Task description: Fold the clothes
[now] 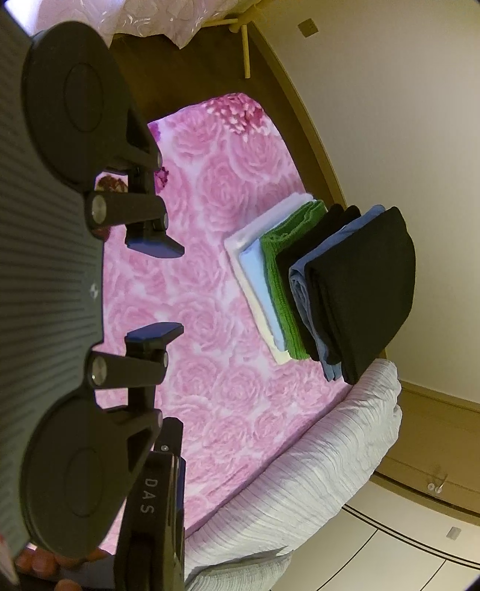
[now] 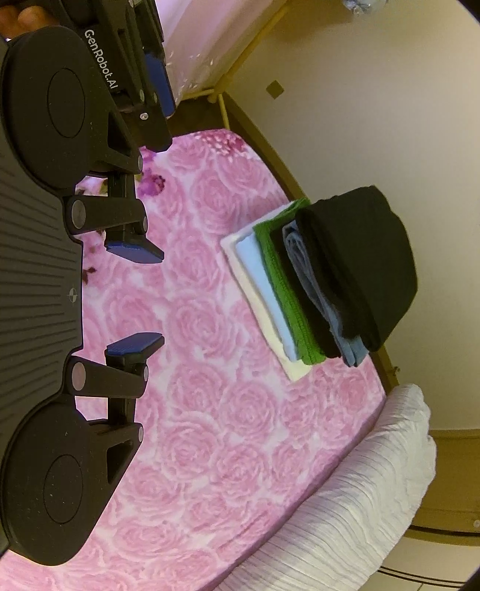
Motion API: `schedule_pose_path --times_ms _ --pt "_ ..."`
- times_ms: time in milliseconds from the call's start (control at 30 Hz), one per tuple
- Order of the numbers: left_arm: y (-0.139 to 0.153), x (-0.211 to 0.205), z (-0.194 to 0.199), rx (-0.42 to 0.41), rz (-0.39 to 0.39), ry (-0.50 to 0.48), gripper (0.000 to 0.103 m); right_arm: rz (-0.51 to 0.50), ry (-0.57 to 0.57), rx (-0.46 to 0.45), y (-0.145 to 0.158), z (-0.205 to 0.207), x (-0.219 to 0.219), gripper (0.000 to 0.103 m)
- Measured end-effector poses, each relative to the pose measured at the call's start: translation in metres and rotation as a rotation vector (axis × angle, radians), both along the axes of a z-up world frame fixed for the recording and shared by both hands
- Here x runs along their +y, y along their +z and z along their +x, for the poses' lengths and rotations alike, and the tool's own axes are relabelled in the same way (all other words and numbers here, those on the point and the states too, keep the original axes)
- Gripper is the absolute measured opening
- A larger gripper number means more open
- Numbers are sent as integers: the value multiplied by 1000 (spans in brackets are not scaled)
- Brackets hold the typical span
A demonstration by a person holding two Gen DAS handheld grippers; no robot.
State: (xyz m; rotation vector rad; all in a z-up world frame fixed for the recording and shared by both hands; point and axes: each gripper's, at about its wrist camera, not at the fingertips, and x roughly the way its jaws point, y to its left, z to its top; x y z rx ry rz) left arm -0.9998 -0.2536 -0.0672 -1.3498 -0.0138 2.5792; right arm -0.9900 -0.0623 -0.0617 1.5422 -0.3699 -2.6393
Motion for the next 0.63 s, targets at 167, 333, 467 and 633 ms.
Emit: schedule_pose_path --times_ms 167,333,467,633 --pt "-10 1 -17 -18 1 16 34 -2 8 -24 -12 -20 2 46" --pt "-17 0 -31 -22 -1 27 34 -8 16 -40 -20 -39 2 45" --pt "-19 0 -38 -1 -8 42 33 -12 20 -43 -23 -50 0 45" --pt "-15 -3 -43 27 -17 71 33 -16 21 -43 -23 -55 -3 46"
